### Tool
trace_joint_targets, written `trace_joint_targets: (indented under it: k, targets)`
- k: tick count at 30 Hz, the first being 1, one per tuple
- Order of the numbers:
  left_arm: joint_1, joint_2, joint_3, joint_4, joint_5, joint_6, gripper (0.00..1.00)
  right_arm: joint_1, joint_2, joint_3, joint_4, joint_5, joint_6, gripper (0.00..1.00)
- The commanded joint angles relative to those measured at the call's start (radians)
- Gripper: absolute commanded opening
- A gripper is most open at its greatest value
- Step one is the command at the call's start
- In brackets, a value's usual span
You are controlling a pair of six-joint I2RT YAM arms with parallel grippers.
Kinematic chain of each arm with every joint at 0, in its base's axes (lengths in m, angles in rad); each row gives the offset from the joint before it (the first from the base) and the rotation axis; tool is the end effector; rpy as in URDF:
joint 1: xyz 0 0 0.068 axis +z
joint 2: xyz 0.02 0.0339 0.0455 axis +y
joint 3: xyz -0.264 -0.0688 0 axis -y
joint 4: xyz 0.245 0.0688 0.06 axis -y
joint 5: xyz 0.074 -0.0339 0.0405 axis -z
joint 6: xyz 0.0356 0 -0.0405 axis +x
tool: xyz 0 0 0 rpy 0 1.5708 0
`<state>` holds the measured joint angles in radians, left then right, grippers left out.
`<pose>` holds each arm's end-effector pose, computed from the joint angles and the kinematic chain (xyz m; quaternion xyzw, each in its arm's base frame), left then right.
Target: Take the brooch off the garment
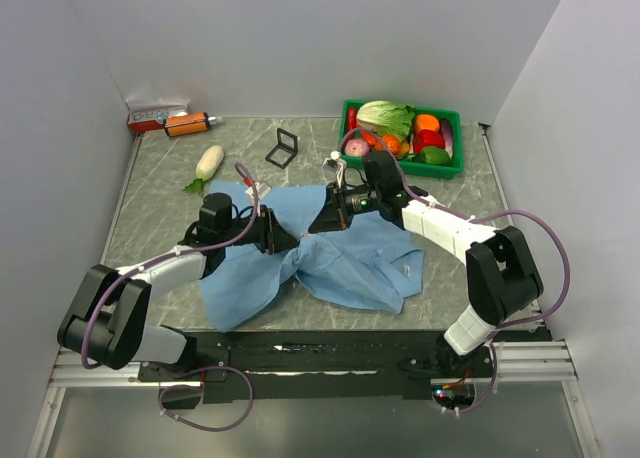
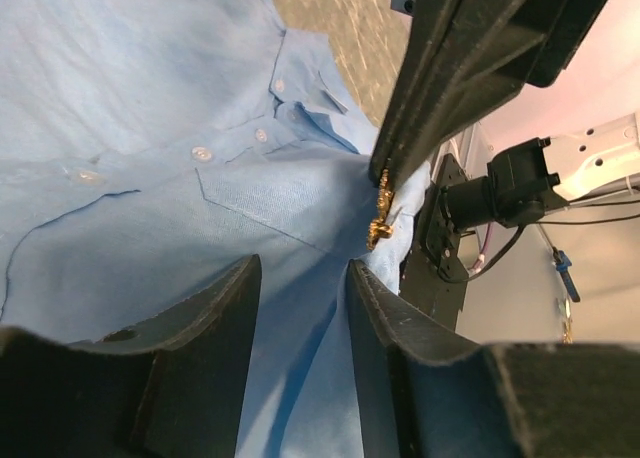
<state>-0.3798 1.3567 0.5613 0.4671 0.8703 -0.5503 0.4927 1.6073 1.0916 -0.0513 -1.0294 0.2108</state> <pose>0.2407 -0.1254 0.2072 0.1817 0.7556 -0.5431 0.3180 0.2942 0.1926 0.2591 -0.3417 0.7223 0.5494 0.2444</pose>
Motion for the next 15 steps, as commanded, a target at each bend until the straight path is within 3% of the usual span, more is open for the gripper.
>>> trace_joint_targets:
  k: [1, 12, 15]
  targets:
    - [-0.019, -0.018, 0.020, 0.044, 0.061, 0.007, 0.45, -0.009, -0.009, 0.036, 0.082, 0.086, 0.024, 0.00]
    - [0.002, -0.019, 0.026, 0.060, 0.079, -0.005, 0.42, -0.002, -0.043, 0.030, 0.028, 0.265, 0.012, 0.00]
    - [0.002, -0.013, 0.025, 0.084, 0.066, -0.022, 0.43, -0.003, -0.056, 0.004, 0.047, 0.246, 0.051, 0.00]
